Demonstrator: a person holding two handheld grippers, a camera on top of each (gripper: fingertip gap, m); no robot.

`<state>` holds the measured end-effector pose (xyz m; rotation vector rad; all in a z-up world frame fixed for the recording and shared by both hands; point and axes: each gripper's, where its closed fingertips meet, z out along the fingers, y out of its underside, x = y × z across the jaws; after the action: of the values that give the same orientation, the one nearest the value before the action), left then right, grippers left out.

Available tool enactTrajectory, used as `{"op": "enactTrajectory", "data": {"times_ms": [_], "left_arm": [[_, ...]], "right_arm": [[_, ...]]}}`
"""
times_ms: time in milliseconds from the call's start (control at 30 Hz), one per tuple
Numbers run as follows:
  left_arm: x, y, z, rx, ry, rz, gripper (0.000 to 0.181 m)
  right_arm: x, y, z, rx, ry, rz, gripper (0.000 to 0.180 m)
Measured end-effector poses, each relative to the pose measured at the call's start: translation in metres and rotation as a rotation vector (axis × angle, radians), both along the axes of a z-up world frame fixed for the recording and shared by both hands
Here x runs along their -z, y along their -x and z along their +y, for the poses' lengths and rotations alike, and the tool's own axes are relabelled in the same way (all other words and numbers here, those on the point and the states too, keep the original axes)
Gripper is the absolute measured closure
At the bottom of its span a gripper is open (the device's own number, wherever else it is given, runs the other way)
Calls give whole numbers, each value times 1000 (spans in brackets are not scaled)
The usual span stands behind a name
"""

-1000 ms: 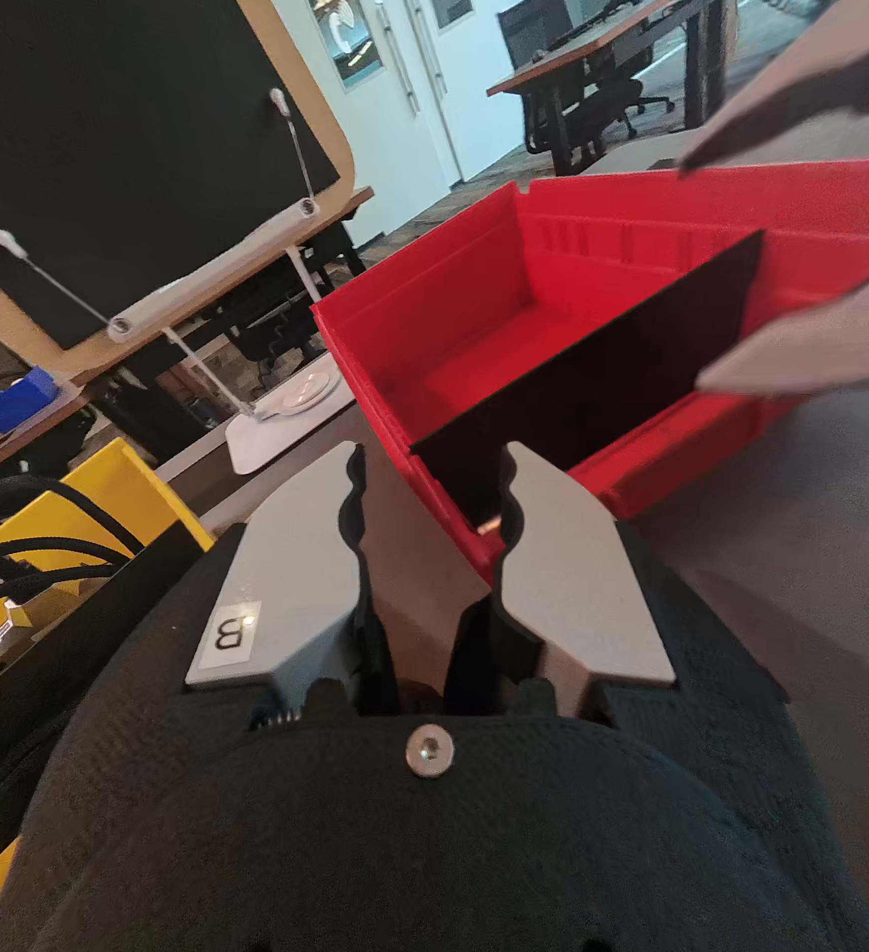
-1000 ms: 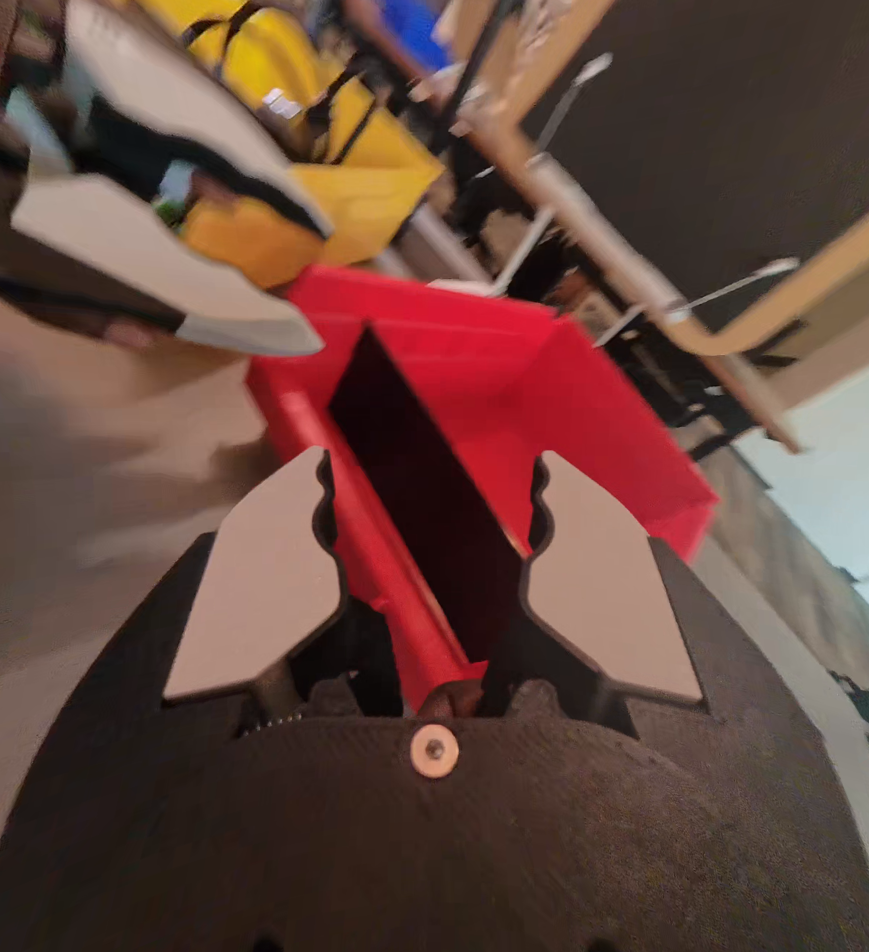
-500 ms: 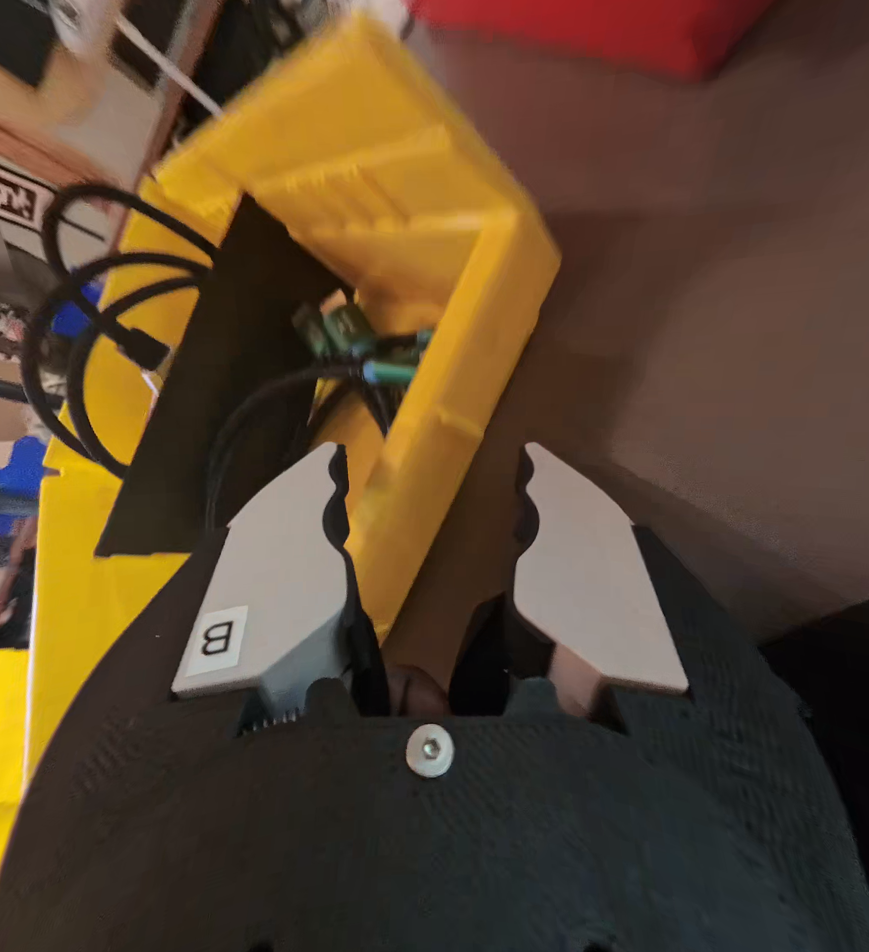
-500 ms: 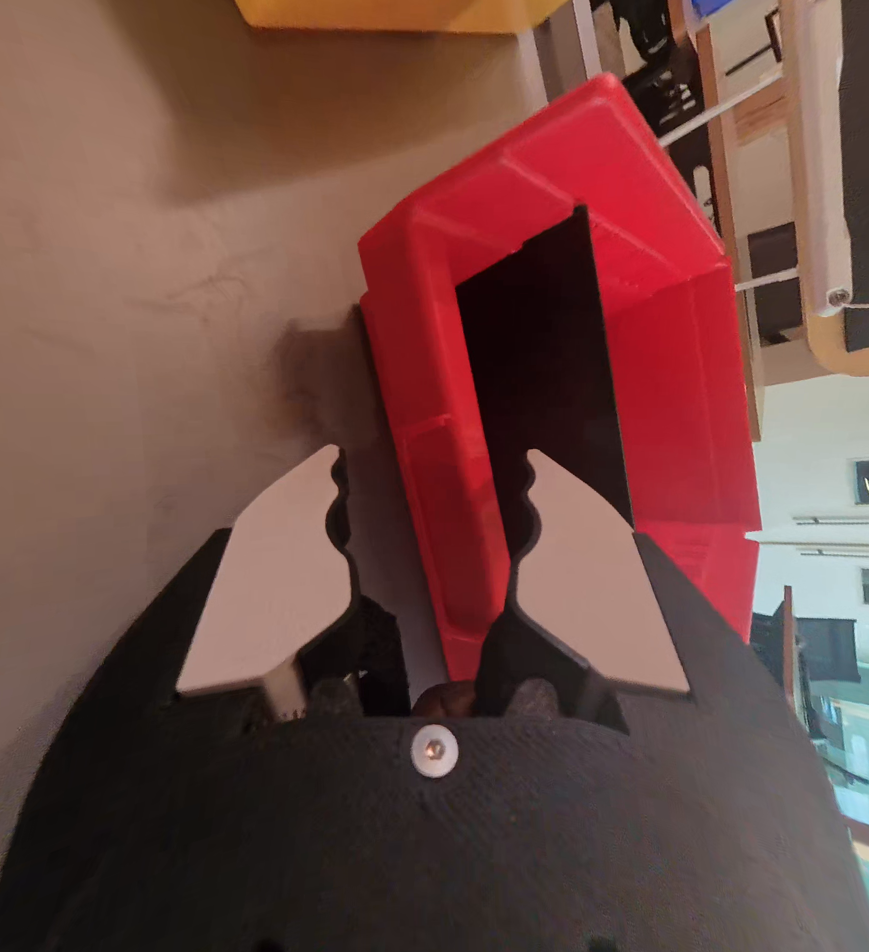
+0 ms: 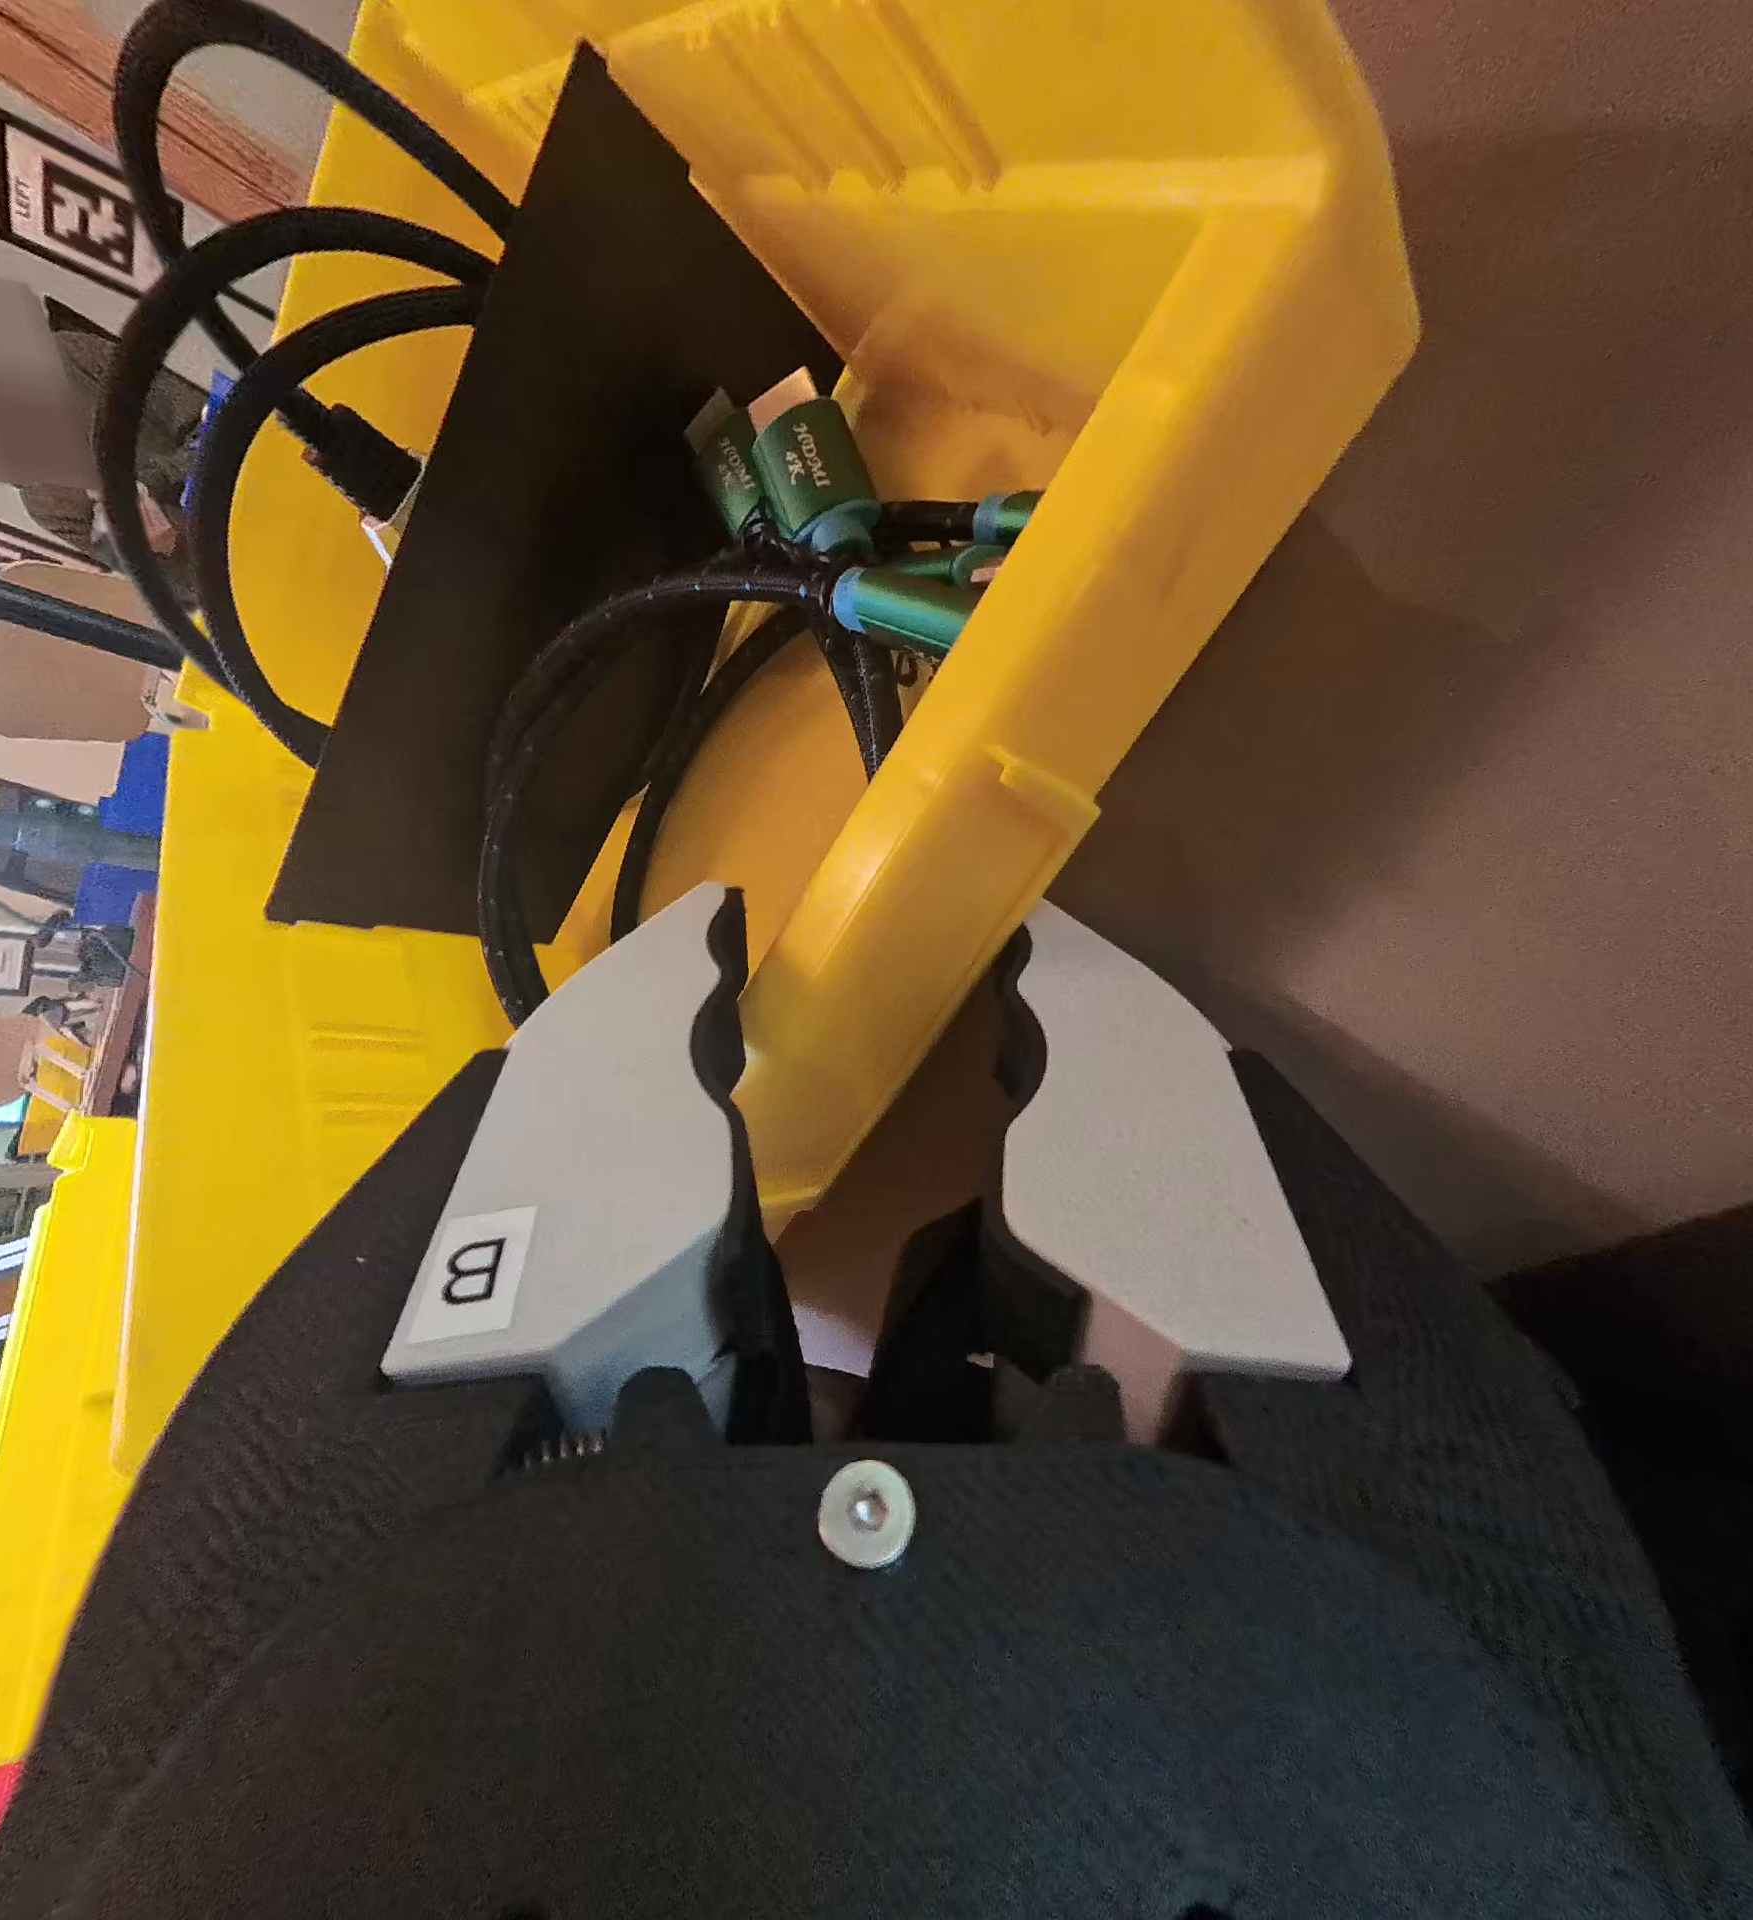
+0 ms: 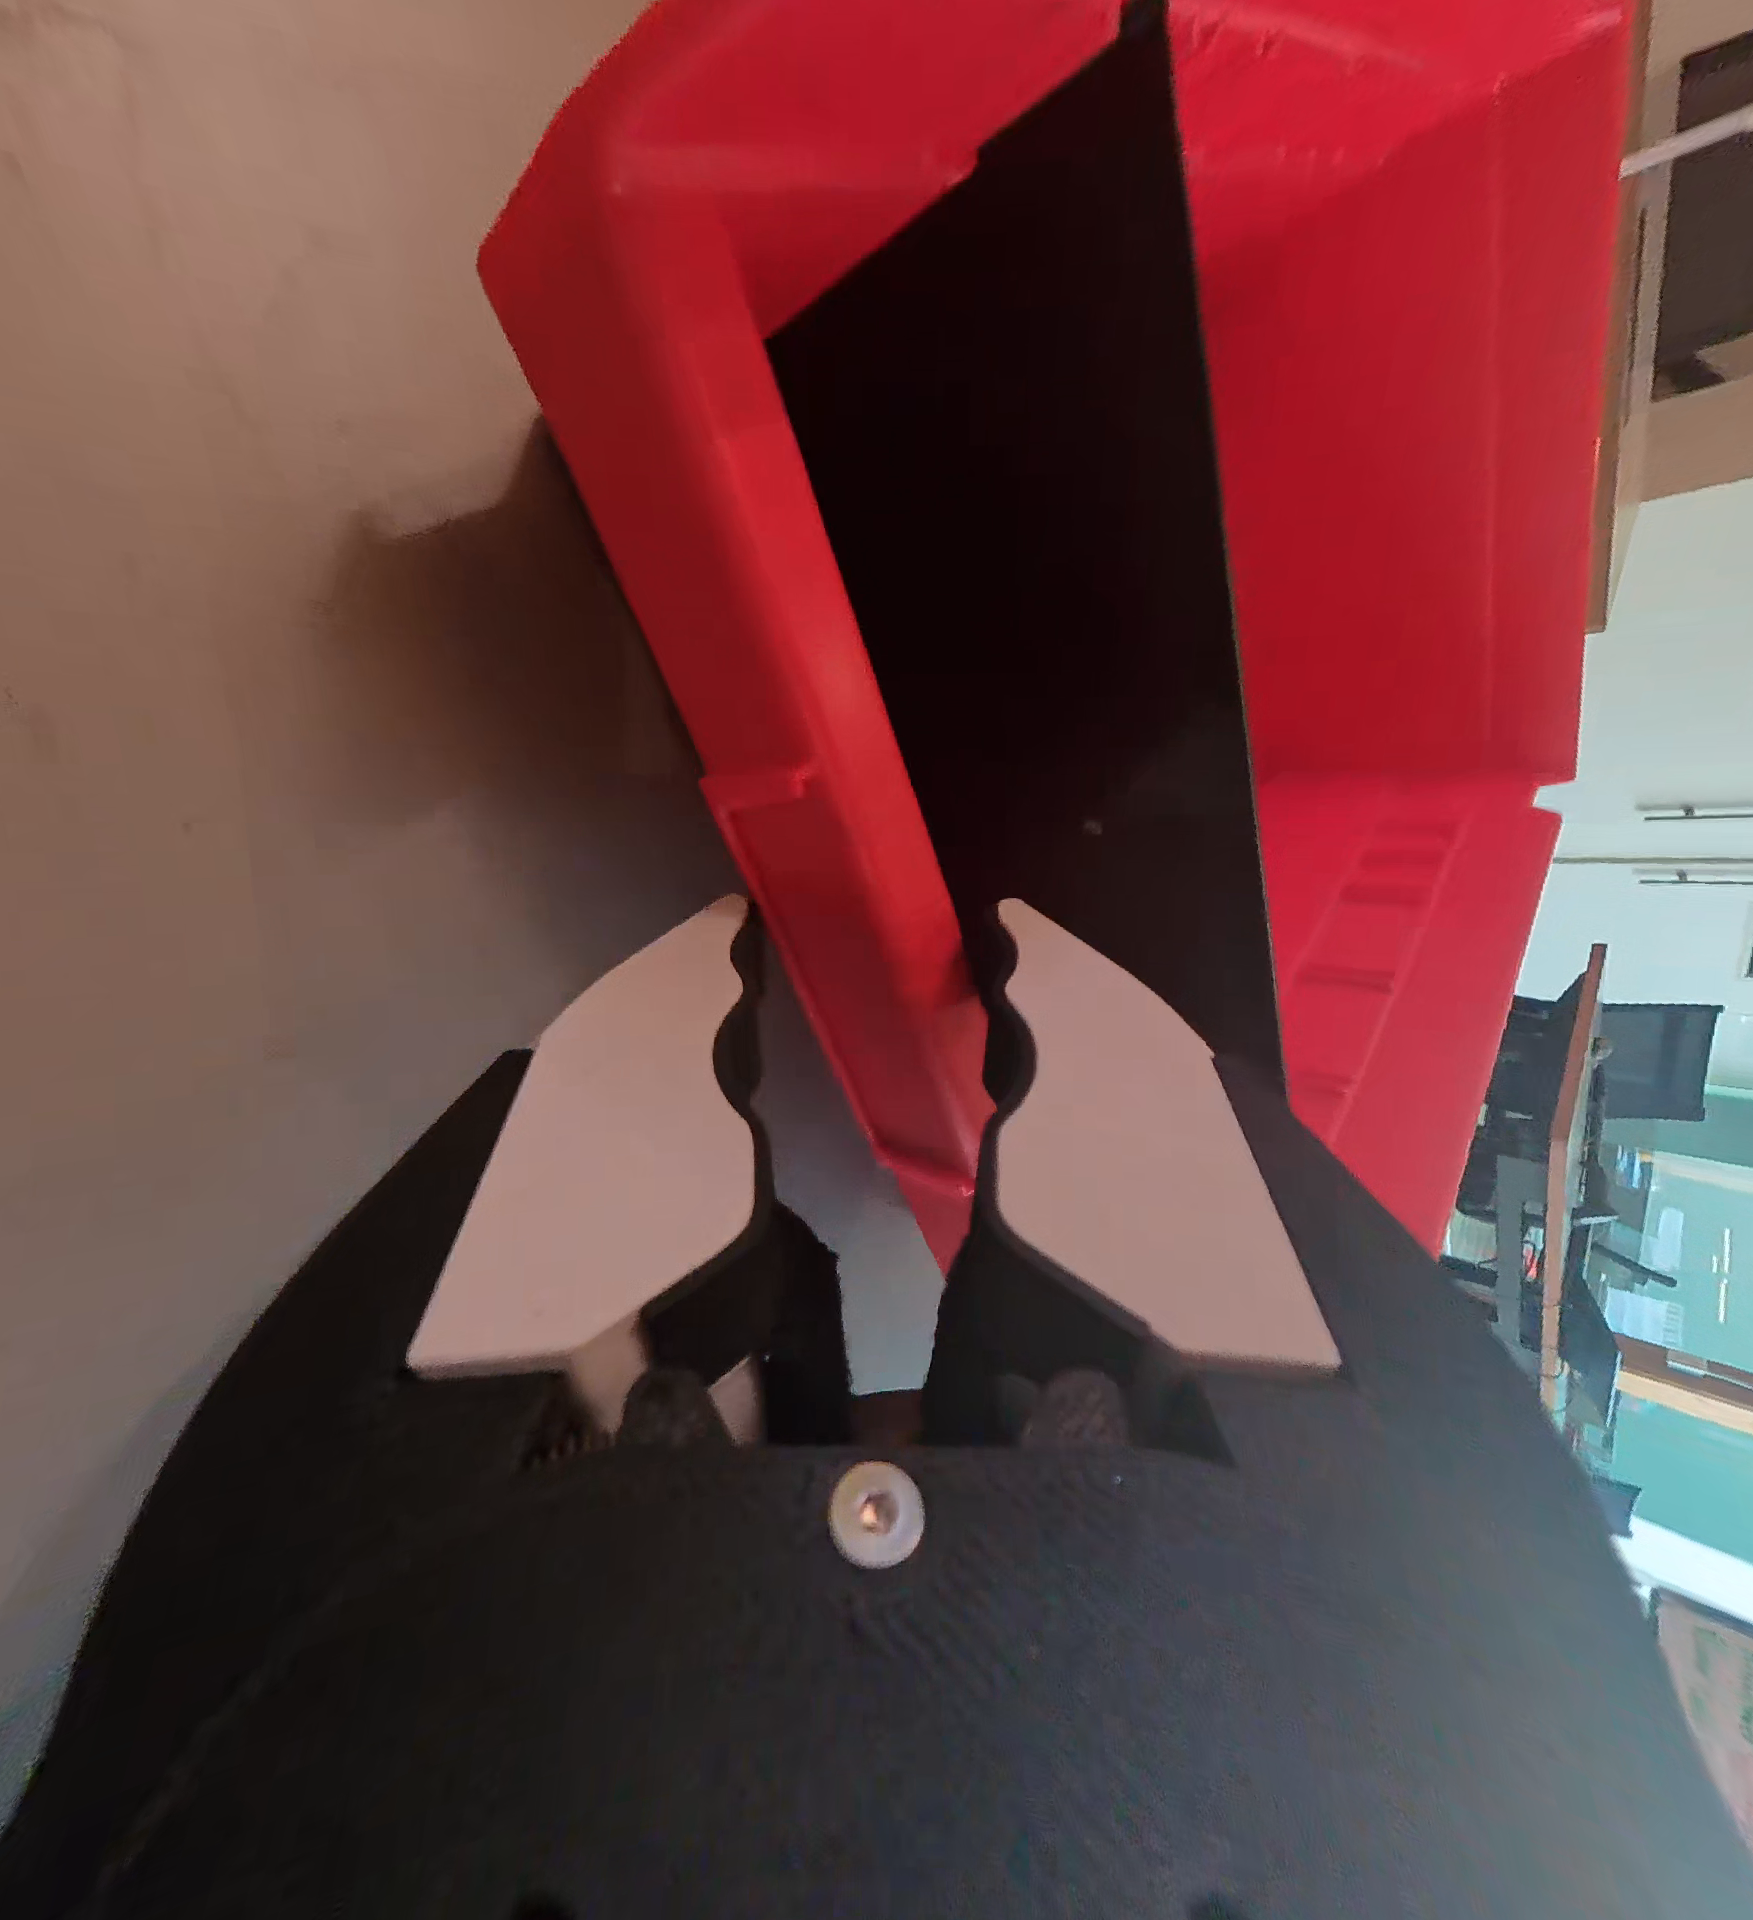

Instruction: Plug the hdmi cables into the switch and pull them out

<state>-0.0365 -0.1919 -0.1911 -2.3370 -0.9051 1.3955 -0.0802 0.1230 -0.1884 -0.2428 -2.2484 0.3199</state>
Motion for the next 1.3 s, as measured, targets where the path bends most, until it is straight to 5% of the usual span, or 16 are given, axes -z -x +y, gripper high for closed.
{"op": "enactTrajectory", "data": {"times_ms": [533,1000,1167,1300], "left_arm": [[-2,-29,-46,-6,3,51,132],[-5,-106,-89,57,19,113,134],[-5,-117,-95,29,41,101,136],[-29,-131,-79,7,-270,217,125]], "right_arm": [[0,-21,122,146,-92,-40,138],[-1,-45,233,255,-78,-31,137],[-5,-52,244,237,34,11,134],[-38,-68,220,103,329,135,131]]}}
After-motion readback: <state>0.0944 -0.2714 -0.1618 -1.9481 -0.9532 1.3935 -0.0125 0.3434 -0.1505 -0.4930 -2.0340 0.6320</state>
